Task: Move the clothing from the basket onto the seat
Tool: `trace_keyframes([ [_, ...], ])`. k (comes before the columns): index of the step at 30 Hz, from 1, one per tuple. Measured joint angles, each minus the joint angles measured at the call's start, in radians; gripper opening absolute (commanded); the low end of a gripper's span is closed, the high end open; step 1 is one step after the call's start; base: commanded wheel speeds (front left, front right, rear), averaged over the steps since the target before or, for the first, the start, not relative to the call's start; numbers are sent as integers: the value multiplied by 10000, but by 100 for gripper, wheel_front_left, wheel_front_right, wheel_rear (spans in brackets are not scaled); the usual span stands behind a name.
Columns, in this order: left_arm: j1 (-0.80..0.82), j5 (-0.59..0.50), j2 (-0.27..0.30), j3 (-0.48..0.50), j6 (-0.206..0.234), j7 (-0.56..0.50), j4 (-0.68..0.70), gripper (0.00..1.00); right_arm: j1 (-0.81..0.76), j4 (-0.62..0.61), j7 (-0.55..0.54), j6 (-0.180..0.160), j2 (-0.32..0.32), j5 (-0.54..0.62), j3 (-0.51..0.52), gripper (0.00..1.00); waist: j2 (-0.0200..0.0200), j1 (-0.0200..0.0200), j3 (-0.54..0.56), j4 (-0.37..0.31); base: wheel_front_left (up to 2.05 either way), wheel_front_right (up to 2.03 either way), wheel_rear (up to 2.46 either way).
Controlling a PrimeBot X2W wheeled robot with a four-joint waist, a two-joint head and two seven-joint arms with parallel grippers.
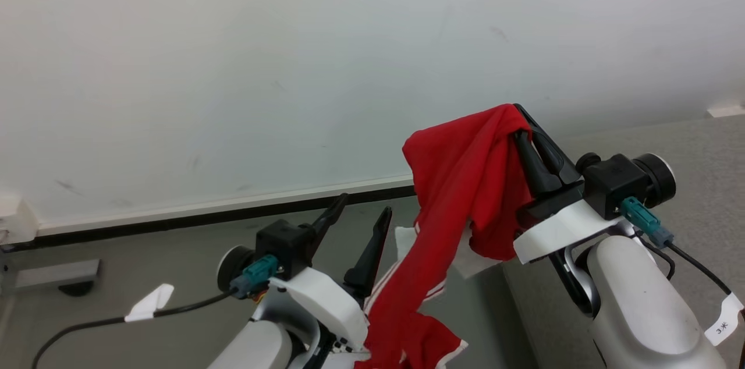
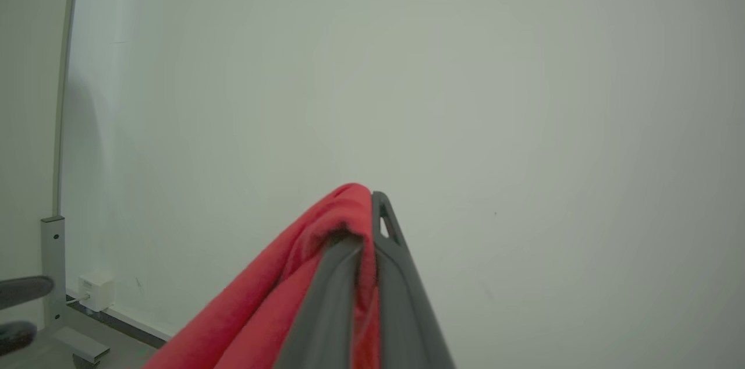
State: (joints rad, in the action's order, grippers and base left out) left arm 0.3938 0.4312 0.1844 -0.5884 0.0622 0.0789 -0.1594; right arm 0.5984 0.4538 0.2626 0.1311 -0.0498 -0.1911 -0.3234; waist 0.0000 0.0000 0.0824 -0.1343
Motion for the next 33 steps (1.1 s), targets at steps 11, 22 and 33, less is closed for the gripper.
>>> trace_keyframes([
  [11, -34, 4, -71, -178, -48, 180, 132, 100, 60, -418, 2, 0, 2, 337, 299, 0, 0, 0, -228, -1172, 0, 0, 0],
  [22, 84, 19, -307, -464, -188, 351, 205, 100, 60, -1193, -109, 6, -6, 867, 1037, 0, 0, 0, -571, -2887, 0, 0, 0],
  [33, 446, 19, -424, -790, -443, 272, 100, 100, -422, -2431, -606, 8, -8, 779, 1386, 0, 0, 0, -1405, -3695, 0, 0, 0],
])
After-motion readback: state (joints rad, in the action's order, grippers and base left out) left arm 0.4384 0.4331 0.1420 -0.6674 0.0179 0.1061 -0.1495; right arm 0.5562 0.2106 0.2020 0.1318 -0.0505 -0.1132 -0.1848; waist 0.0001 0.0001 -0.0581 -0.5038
